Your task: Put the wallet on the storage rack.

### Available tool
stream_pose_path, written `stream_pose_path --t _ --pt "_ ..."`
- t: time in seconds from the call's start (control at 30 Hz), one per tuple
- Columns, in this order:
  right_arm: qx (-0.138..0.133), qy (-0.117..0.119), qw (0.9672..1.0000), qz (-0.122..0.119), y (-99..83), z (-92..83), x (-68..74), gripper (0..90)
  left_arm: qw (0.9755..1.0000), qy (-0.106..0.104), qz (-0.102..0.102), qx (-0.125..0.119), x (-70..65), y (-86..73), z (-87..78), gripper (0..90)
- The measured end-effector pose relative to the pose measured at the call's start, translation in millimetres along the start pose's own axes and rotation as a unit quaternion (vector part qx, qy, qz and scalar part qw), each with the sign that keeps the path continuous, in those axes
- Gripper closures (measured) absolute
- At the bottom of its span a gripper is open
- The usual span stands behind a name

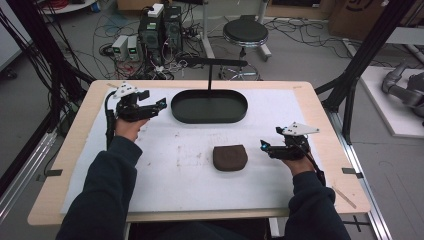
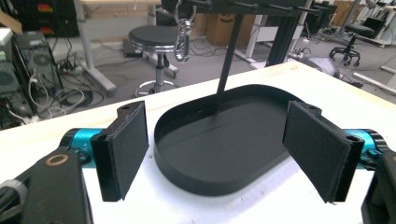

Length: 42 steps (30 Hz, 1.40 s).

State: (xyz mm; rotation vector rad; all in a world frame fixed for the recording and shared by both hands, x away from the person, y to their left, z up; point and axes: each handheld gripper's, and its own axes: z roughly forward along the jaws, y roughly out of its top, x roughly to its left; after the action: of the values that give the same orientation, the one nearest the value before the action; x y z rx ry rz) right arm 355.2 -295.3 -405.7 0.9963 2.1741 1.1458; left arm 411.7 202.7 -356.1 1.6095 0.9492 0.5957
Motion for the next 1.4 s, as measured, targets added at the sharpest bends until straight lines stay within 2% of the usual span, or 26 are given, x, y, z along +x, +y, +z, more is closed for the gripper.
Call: stream_pose_path --t 0.13,0.2,0.37,0.53,0.7,0.77,0.9,0.93,0.97,1.07,1.1,1.2,1.27,1.3,1.33,1.4 --pt "0.001 0.01 0.9999 -0.005 4.2 2.4 5.4 19.9 0.9999 -0.012 0.005 0.008 -3.8 -14.4 -15.7 22.2" --pt "0.002 0.016 0.9997 -0.017 5.1 3.7 9.3 19.8 0.9998 -0.018 0.003 0.01 -5.3 -24.8 -21.7 22.2" --pt "0.009 0.032 0.9992 -0.023 7.5 9.0 14.5 19.8 0.9997 -0.017 0.002 0.017 -6.1 -46.8 -33.5 22.1" --pt "0.017 0.065 0.9969 -0.04 10.4 15.4 28.0 19.8 0.9995 -0.015 0.008 0.027 -8.5 -58.2 -42.6 22.2" --pt "0.04 0.104 0.9915 -0.067 12.7 29.1 44.5 19.8 0.9994 -0.013 0.005 0.031 -11.1 -71.8 -50.8 22.6" --pt "0.049 0.114 0.9896 -0.073 12.6 34.7 48.7 19.8 0.9991 -0.013 0.004 0.039 -11.6 -75.0 -52.4 22.7" --pt "0.07 0.126 0.9849 -0.095 11.7 47.3 58.3 19.8 0.9993 -0.017 0.003 0.034 -12.2 -77.7 -55.2 23.7" --pt "0.076 0.128 0.9838 -0.099 11.4 50.7 58.9 19.4 0.9992 -0.019 0.002 0.035 -12.1 -78.7 -55.5 23.9" --pt "0.08 0.136 0.9831 -0.092 11.2 53.2 59.2 18.3 0.9991 -0.02 0.002 0.036 -11.6 -79.8 -55.9 23.9" --pt "0.075 0.146 0.9826 -0.086 13.8 58.8 57.4 18.2 0.9991 -0.023 -0.008 0.033 -8.2 -83.2 -58.6 24.2" --pt "0.073 0.152 0.9815 -0.091 15.0 61.6 57.1 18.1 0.9992 -0.021 -0.012 0.033 -6.3 -84.1 -59.5 24.5" --pt "0.076 0.174 0.9768 -0.099 19.5 73.2 56.5 15.7 0.9991 -0.013 -0.023 0.033 -0.8 -85.6 -60.5 24.7" --pt "0.081 0.186 0.9734 -0.107 23.4 81.6 54.6 13.5 0.9991 -0.01 -0.024 0.035 0.9 -86.0 -60.5 24.7" --pt "0.084 0.204 0.9697 -0.105 24.2 86.6 51.2 13.4 0.999 -0.01 -0.022 0.036 1.1 -86.3 -60.3 24.8" --pt "0.084 0.204 0.9697 -0.105 24.2 86.6 51.2 13.4 0.999 -0.011 -0.022 0.037 1.2 -86.4 -60.1 24.8" --pt "0.081 0.229 0.9661 -0.088 21.2 91.9 45.3 13.4 0.999 -0.011 -0.023 0.037 1.3 -86.9 -59.3 24.9"
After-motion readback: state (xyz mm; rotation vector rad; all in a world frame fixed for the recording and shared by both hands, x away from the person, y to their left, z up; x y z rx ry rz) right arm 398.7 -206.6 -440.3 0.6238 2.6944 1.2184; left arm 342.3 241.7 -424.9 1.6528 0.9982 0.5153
